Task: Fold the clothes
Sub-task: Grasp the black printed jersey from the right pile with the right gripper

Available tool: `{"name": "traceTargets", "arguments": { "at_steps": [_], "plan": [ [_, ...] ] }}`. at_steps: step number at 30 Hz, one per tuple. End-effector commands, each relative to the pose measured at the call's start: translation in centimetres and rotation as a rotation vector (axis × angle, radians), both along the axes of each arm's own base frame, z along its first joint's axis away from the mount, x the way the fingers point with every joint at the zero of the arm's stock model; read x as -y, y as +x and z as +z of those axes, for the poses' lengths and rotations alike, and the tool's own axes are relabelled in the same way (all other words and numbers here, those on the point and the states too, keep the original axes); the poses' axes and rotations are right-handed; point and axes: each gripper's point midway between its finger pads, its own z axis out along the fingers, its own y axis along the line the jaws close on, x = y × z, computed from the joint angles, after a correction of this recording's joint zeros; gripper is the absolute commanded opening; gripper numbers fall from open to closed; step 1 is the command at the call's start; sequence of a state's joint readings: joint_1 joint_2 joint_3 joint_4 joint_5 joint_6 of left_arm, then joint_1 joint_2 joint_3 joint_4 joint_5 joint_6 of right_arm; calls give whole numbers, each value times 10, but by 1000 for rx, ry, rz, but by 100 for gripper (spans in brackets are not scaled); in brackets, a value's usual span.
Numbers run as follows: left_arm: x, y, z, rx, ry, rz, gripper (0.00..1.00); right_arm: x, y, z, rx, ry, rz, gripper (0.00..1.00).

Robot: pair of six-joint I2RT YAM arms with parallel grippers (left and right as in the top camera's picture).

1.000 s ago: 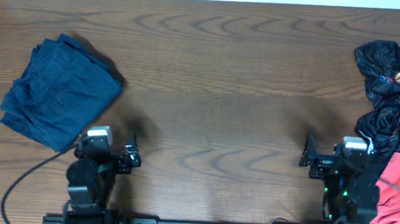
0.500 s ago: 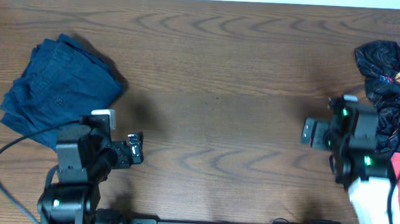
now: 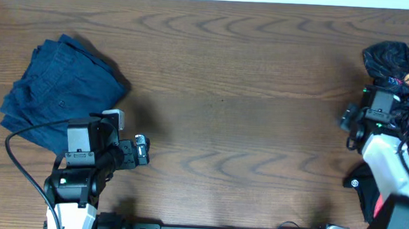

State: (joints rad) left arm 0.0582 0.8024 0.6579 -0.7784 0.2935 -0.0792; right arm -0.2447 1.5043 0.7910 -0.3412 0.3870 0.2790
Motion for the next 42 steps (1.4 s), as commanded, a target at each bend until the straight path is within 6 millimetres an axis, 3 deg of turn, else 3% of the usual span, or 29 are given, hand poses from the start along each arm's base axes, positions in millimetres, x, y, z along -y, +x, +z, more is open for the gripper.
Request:
{"name": "traceTargets", "arguments": {
  "at_steps": [1,8,10,12,13,14,15,18,21,23,28,33,36,39,41,42],
  "plan": [
    [2,3,8,18,-18,1,98,29,-11,-11,-30,-24,-116,80],
    [2,3,8,17,-18,1,98,49,-34,-49,-132,27,-194,78],
    [2,3,8,18,-18,1,98,52,-38,-57,-154,36,-206,72],
    [2,3,8,18,-18,1,98,52,-40,-64,-167,53,-210,47],
    [2,3,8,18,-18,1,98,49,-39,-68,-164,76,-203,17],
    [2,3,8,18,-18,1,98,45,-35,-70,-150,105,-188,1],
    [2,3,8,18,-18,1,98,38,-27,-71,-120,152,-159,1],
    [2,4,9,21,-18,1,98,-8,17,-63,12,343,107,1],
    [2,4,9,21,-18,1,98,-70,56,-33,136,509,399,1],
    [2,4,9,21,-18,1,98,-114,69,-13,183,590,573,1],
    [2,4,9,21,-18,1,98,-227,69,16,197,716,903,1],
    [2,4,9,21,-18,1,98,-318,54,26,188,703,1151,1],
    [2,4,9,22,-18,1,98,-350,56,30,217,626,1186,1],
    [2,4,9,22,-18,1,98,-361,70,35,280,516,1116,12],
    [2,4,9,22,-18,1,98,-362,79,42,326,464,1085,28],
    [2,4,9,22,-18,1,98,-362,82,45,345,448,1081,31]
  ]
}}
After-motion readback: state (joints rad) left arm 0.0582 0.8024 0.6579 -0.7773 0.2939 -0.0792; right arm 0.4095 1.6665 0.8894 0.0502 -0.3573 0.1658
